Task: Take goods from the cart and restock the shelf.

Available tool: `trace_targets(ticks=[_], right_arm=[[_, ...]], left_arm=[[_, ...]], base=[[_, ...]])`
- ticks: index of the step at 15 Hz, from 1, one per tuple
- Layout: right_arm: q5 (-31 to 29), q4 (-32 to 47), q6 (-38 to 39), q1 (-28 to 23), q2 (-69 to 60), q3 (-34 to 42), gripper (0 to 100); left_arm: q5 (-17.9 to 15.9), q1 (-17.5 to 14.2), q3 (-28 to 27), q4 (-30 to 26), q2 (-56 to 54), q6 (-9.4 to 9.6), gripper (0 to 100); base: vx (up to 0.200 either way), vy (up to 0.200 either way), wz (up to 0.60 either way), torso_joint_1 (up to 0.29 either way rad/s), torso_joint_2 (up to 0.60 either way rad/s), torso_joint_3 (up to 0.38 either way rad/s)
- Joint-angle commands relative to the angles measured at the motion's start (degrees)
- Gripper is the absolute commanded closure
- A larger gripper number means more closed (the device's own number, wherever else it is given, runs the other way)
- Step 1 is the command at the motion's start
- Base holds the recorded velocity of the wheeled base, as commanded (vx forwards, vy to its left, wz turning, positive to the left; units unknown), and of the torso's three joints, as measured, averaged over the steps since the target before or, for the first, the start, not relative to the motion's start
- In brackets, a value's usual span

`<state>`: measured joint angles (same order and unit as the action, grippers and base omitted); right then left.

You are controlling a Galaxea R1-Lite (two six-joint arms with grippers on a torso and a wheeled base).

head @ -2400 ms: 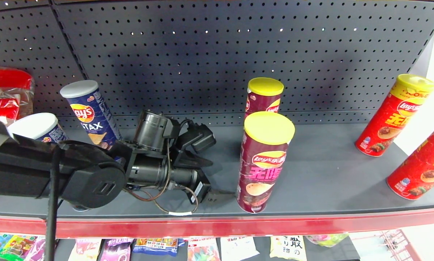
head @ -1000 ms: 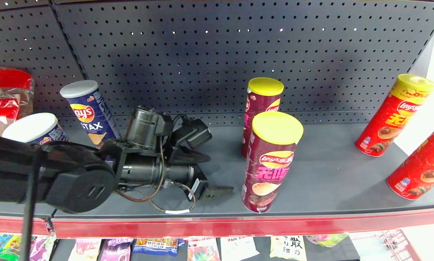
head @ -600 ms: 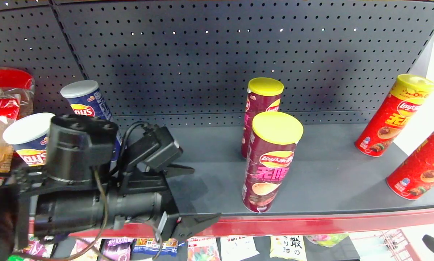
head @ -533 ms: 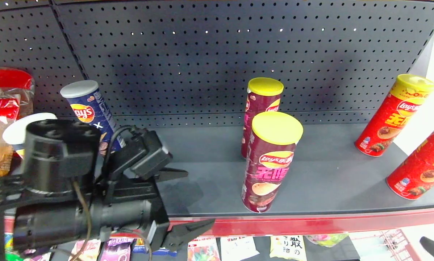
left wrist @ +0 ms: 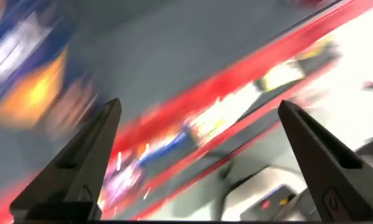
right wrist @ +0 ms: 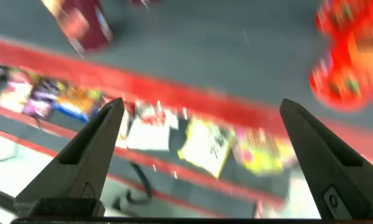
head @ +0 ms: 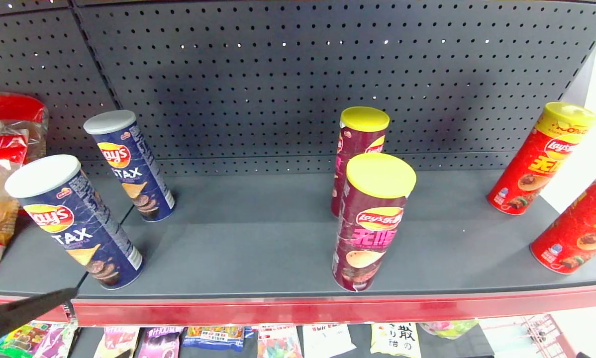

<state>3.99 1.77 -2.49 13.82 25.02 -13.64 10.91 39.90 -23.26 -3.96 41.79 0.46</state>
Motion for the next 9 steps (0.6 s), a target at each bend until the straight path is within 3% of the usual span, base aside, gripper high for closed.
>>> trace_targets(ticks=[1,3,4,5,6,7,8,9], right_arm=[[-3.11,8.78,0.29,-1.26,-9.37,-0.68,0],[-3.90,10.27,0.38,-3.37,-11.30,-0.68,0],[-3.99,10.27,0.38,-4.07,-11.22,-0.77,0],[-3.99,10.19,0.38,-7.14,-10.16,-0.95,0],[-3.99,10.27,0.38,-11.63,-9.46,-0.77,0],[-3.90,10.45,0.38,-15.67,-9.90,0.11,0],[-3.63,10.89,0.29,-19.10,-11.04,1.42,0],[-3.11,10.98,0.03,-20.86,-14.03,3.18,0]], left_arm=[[8.60,-14.24,1.73,-22.49,-27.11,-2.40,0],[8.51,-25.49,1.90,-26.10,-29.31,-4.68,0],[8.51,-27.33,1.81,-26.45,-29.40,-5.03,0],[8.60,-33.48,1.55,-27.85,-29.05,-6.26,0],[8.43,-41.66,2.08,-28.82,-29.22,-6.53,0],[8.16,-46.49,3.57,-29.00,-30.10,-6.70,0],[7.90,-48.69,4.54,-29.00,-32.82,-6.62,0],[4.29,-48.69,6.56,-28.47,-36.69,-6.70,0]], base=[[0.000,0.000,0.00,0.000,0.00,0.000],[0.000,0.000,0.00,0.000,0.00,0.000],[0.000,0.000,0.00,0.000,0.00,0.000],[0.000,0.000,0.00,0.000,0.00,0.000],[0.000,0.000,0.00,0.000,0.00,0.000],[0.000,0.000,0.00,0.000,0.00,0.000],[0.000,0.000,0.00,0.000,0.00,0.000],[0.000,0.000,0.00,0.000,0.00,0.000]])
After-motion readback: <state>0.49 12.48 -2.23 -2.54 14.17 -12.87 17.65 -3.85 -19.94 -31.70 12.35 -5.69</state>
